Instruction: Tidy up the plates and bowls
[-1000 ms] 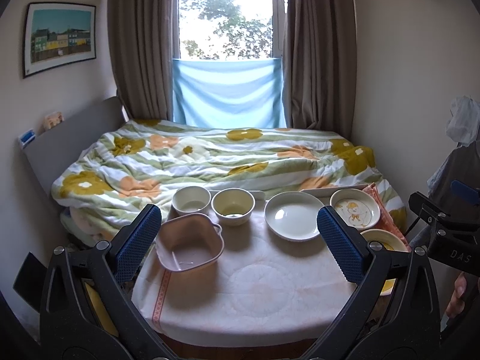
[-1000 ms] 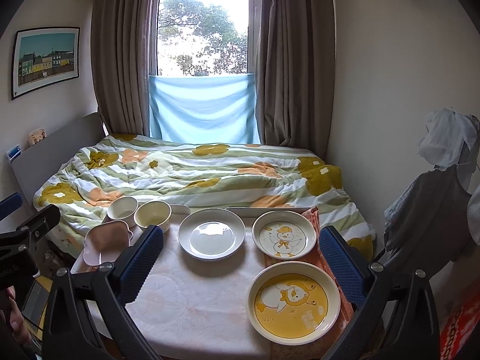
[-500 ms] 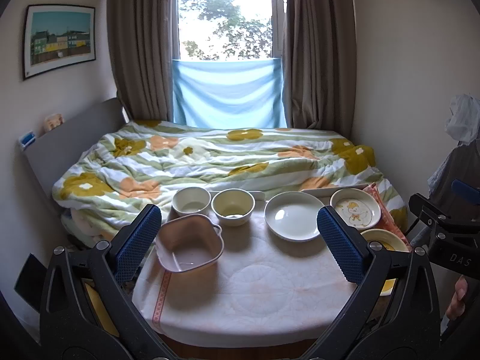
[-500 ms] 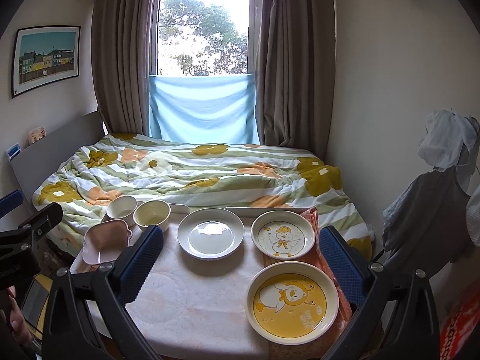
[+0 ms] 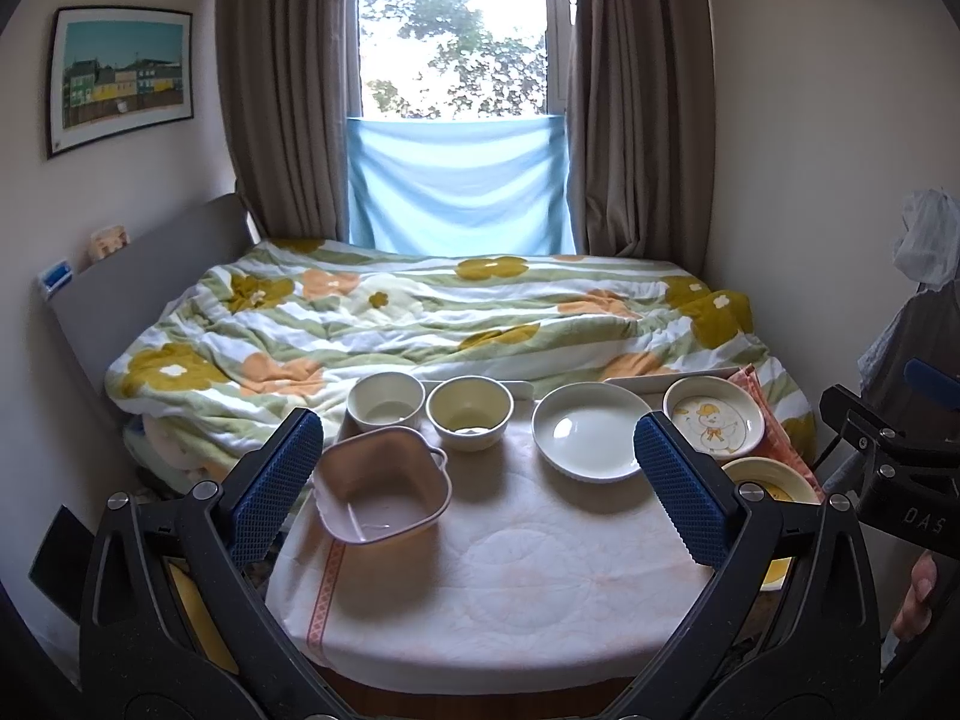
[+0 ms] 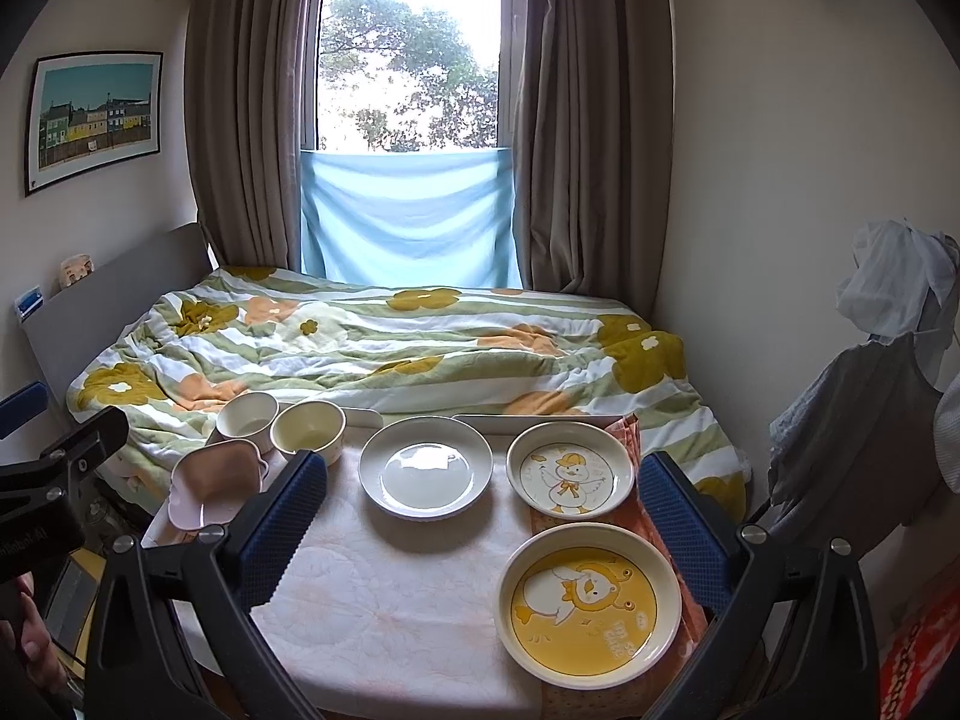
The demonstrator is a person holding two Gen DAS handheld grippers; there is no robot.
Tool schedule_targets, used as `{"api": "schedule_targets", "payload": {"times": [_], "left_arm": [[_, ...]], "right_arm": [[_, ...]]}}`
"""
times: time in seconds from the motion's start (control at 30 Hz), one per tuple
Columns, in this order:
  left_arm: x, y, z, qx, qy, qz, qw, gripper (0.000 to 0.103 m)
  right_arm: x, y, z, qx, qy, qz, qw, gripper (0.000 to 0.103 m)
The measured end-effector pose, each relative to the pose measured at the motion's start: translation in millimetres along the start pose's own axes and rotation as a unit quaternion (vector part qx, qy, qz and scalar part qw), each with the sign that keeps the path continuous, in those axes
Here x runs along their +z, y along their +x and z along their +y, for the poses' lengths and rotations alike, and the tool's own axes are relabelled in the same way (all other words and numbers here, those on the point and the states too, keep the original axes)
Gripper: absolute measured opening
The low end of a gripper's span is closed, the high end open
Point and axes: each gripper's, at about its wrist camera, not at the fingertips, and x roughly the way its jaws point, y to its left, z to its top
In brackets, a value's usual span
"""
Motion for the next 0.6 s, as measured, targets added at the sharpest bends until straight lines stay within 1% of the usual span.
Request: {"api": "schedule_targets", "payload": {"times": [0.6], "left_arm": [[0.3,1.0,0.6,0.000,0.000,0.000,1.0000,0.103]], "right_arm": [[-0.1,2.3,-1.5,-0.001,-0.001,0.000,1.000,0.103]]}}
